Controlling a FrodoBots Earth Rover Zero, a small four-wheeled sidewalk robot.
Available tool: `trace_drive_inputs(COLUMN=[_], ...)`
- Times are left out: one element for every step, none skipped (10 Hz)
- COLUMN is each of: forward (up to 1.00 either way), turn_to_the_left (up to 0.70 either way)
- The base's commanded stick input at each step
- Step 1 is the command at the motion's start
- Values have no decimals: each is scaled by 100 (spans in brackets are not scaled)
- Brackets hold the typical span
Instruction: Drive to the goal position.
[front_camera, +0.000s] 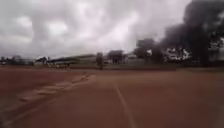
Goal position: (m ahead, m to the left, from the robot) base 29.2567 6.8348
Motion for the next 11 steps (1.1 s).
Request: trace_drive_inputs(forward=[70,70,70,70,70,70,70,70,70,70,70], turn_to_the_left=[0,0,0,3,7,7,6,6,-17,-17,-8])
